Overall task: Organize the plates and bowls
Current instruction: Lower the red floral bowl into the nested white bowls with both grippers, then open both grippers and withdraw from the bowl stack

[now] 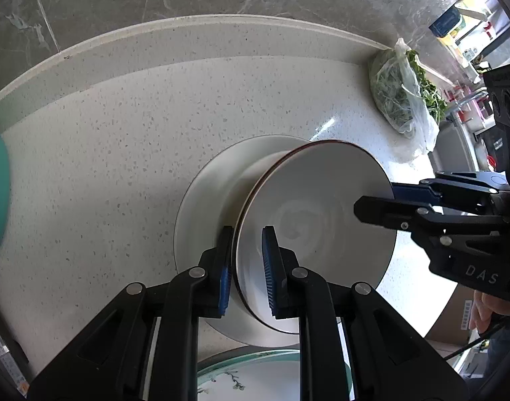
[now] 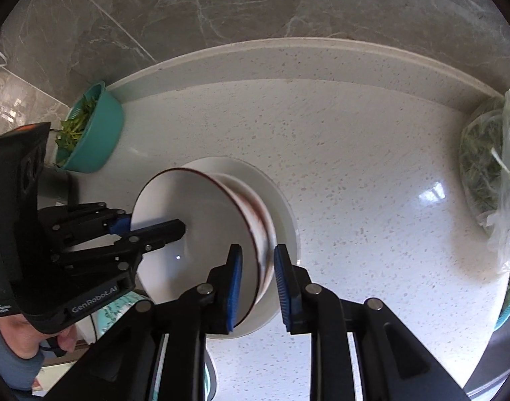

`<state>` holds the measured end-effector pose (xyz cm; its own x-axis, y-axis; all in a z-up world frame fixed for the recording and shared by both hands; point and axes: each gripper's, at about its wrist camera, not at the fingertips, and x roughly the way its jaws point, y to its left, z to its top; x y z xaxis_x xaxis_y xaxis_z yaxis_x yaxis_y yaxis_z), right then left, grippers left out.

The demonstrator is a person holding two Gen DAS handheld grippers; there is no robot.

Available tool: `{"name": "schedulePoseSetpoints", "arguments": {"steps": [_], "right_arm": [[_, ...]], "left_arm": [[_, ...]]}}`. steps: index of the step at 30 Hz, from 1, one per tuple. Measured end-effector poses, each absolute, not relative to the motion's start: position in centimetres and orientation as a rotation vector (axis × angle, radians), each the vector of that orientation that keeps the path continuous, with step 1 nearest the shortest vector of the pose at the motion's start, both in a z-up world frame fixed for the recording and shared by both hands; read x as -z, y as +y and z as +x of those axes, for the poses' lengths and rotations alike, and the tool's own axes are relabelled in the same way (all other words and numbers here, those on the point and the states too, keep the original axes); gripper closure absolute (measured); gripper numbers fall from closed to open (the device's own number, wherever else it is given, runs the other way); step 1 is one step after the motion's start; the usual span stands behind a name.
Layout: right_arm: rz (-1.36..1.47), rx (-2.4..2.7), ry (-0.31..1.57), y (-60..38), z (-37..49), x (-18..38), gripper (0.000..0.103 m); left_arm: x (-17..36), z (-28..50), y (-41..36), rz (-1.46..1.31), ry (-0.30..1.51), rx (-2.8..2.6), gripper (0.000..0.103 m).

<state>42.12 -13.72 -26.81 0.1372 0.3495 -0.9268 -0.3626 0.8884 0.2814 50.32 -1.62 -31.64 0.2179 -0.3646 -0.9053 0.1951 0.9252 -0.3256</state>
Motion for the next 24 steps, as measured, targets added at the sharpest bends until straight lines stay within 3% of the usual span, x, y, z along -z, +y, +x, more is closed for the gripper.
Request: {"name": "schedulePoseSetpoints", "arguments": {"steps": [7,10,14,18,19,24], "right_arm": [[0.016,-0.509,1.336,-15.0,42.5,27.2,0.079],[0.019,-0.503,1.336,-15.2,42.6,27.6,0.079],[0.004,-0.507,1.345,-14.8,42.5,27.9,0.081],[0.006,-0.502,1.353,-14.5,42.5,28.3,0.083],[0.006,-0.5,1.354,-14.5,42.5,28.3,0.083],[0.003,-0.497,1.344,-14.5,42.5,28.0,0.083]], "left_arm": [[31.7,50.2,-1.2,-0.182,1.28,0.395,0.083],[31.5,50.1,-1.2,-0.202,1.261,0.418,0.071],[30.7,49.8,-1.9,-0.222,1.229,0.465,0.033],[29.7,49.5,-2.3,-0.227,1.187,0.483,0.015],[29.4,49.4,-2.2,-0.231,1.175,0.481,0.006],[27.8,49.6,-1.5,-0.256,1.12,0.481,0.004]]}}
